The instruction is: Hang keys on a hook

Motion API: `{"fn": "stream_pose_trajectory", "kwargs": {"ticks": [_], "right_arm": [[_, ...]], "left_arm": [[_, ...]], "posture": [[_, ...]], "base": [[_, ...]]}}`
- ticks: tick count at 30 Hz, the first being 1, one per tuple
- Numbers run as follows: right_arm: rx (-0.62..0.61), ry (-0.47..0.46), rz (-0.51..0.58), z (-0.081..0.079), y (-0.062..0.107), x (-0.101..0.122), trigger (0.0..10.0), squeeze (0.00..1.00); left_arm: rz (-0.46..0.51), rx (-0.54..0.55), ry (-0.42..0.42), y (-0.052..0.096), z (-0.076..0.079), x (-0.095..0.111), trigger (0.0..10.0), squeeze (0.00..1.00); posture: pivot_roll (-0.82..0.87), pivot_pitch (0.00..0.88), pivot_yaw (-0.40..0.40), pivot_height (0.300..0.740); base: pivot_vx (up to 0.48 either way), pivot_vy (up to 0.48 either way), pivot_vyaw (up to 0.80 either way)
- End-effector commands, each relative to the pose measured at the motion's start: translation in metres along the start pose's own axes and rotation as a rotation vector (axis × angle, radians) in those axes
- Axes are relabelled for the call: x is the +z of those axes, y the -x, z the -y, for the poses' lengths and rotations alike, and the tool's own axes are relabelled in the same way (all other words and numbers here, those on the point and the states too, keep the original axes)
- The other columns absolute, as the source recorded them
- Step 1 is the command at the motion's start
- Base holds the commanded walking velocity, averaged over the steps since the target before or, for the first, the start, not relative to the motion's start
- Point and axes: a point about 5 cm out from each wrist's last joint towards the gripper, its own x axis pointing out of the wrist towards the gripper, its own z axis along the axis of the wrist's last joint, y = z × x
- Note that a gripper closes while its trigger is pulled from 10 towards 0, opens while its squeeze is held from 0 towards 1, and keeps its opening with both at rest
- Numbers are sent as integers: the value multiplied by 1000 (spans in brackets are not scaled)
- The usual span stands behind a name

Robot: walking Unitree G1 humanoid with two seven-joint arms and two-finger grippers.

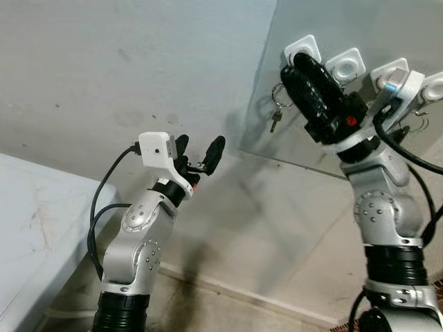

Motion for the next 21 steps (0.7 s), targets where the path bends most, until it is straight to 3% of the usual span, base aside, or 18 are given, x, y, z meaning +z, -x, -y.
{"fn": "stream_pose_trajectory", "kwargs": {"ticks": [1,15,21], "right_arm": [[17,-230,-224,-22,31,-60,10000,0],[-116,-152,-97,1,21,-40,10000,0],[-277,-102,4,25,11,-25,10000,0]], "left_arm": [[-8,-1,-14,0,0,-3,10000,0],[-2,-7,-8,-1,3,-2,10000,0],[3,-11,-5,-1,5,-1,10000,0]], "posture": [[-29,58,-42,740],[-33,53,-39,740],[-29,53,-41,740]], "base": [[0,0,0],[0,0,0],[0,0,0]]}}
